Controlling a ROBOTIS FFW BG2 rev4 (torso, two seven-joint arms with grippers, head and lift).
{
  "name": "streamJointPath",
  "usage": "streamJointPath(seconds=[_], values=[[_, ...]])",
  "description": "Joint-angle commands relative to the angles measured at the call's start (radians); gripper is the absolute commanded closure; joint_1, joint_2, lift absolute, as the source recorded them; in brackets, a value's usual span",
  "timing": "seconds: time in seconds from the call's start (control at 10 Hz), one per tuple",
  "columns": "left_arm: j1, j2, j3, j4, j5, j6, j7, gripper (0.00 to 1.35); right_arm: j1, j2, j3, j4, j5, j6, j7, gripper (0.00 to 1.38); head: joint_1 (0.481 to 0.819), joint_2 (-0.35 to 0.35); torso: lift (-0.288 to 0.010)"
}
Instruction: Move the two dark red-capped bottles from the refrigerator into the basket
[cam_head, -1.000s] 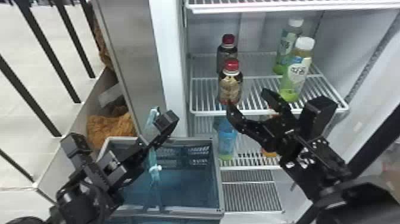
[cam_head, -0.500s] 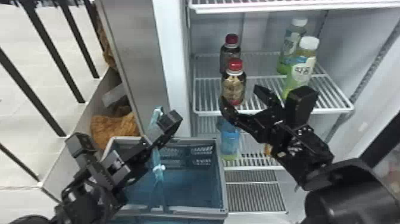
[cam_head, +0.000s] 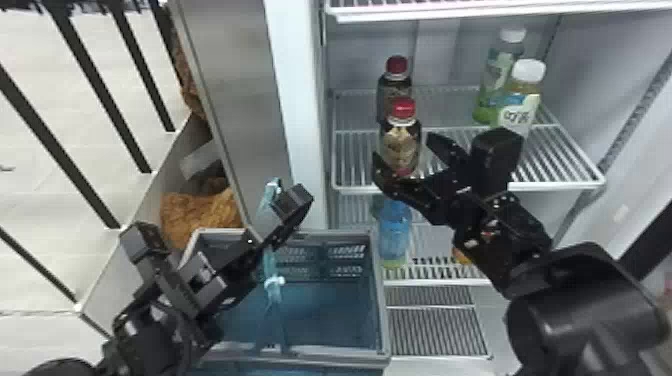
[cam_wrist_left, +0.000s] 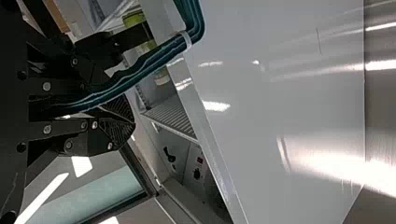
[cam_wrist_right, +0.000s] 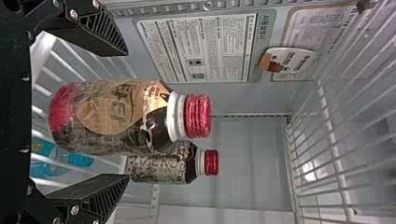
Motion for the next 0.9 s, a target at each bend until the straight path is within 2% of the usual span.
streamJointPath(seconds=[0.0, 0.2, 0.3, 0.4, 0.5, 0.7, 0.8], values=[[-0.002, 0.002, -0.002, 0.000, 0.000, 0.000, 0.001, 1.20, -0.041, 0.006, 0.013, 0.041, 0.003, 0.003, 0.000, 0.15, 0.687, 0.069, -0.034], [0.000, 0.002, 0.000, 0.000, 0.002, -0.002, 0.000, 1.20, -0.064, 0.010, 0.009, 0.066, 0.007, 0.013, -0.001, 0.16, 0.681, 0.074, -0.034], [0.000, 0.002, 0.000, 0.000, 0.002, -0.002, 0.000, 1.20, -0.068, 0.012, 0.009, 0.071, 0.009, 0.020, -0.001, 0.29, 0.678, 0.072, -0.034], [0.000, 0.002, 0.000, 0.000, 0.002, -0.002, 0.001, 1.20, -0.078, 0.013, 0.007, 0.078, 0.009, 0.040, -0.001, 0.71, 0.677, 0.072, -0.034], [0.000, 0.002, 0.000, 0.000, 0.002, -0.002, 0.001, 1.20, -0.083, 0.013, 0.009, 0.078, 0.025, 0.042, -0.006, 1.03, 0.677, 0.071, -0.034], [0.000, 0.002, 0.000, 0.000, 0.004, -0.002, 0.000, 1.20, -0.083, 0.013, 0.009, 0.071, 0.044, 0.050, -0.012, 1.28, 0.675, 0.068, -0.034], [0.000, 0.002, 0.000, 0.000, 0.004, -0.002, 0.000, 1.20, -0.081, 0.012, 0.011, 0.068, 0.044, 0.050, -0.012, 1.28, 0.674, 0.067, -0.034]])
